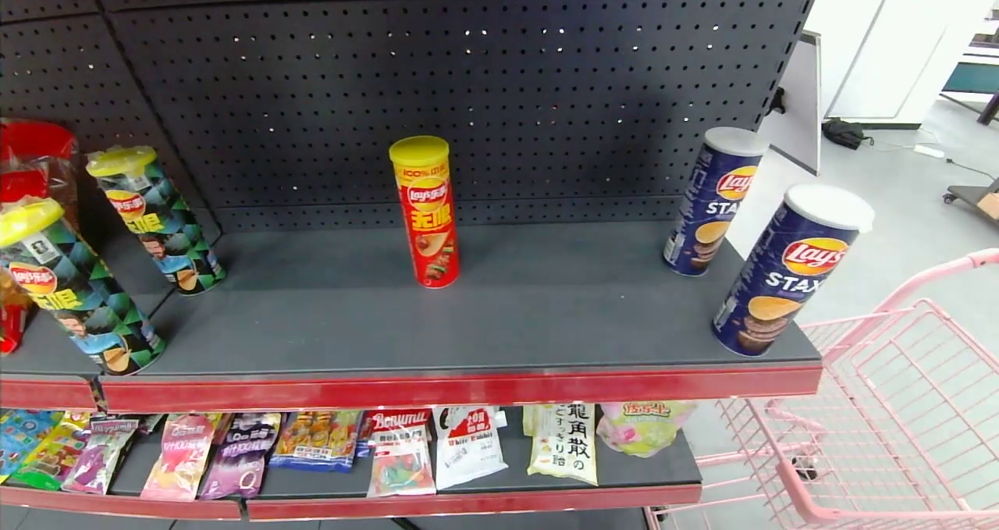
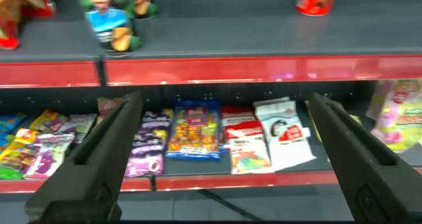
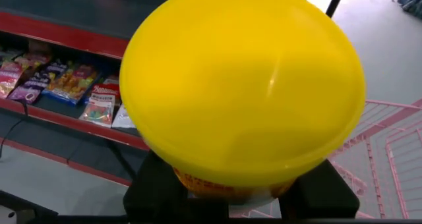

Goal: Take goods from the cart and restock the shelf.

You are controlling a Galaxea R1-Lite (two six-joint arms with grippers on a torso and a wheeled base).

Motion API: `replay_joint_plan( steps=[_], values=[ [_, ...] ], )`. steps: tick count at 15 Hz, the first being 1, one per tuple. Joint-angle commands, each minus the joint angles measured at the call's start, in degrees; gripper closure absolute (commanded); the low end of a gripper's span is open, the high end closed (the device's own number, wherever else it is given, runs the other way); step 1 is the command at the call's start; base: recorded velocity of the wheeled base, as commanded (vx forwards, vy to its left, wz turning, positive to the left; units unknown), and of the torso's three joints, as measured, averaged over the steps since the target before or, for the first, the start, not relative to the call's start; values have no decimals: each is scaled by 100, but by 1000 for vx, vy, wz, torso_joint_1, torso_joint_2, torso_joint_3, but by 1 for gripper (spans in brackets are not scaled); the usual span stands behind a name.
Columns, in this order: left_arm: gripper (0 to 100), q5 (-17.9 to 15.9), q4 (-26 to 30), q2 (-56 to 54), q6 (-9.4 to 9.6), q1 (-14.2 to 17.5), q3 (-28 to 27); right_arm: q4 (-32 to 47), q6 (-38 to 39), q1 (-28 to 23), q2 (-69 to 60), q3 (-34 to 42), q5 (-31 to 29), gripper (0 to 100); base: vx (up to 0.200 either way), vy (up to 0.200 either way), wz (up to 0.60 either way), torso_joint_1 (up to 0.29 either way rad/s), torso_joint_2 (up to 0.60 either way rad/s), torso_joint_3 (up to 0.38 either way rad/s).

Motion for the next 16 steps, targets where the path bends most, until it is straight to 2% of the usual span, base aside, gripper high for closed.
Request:
replay_joint_plan(
  steps=[1,5,13,16],
  values=[
    [0,1,-2,5,-3,2,0,5,-4,13,-222,74,-3,100,0,200,0,-2,2,2],
    [0,1,6,5,6,-6,0,14,-13,21,-275,92,23,100,0,0,0,0,0,0],
    [0,1,-2,5,6,-6,0,-3,-22,39,-275,136,15,100,200,0,0,-1,2,3],
    [0,1,-2,5,-3,-6,0,-3,-22,39,-284,136,15,100,0,0,0,0,0,0]
  ],
)
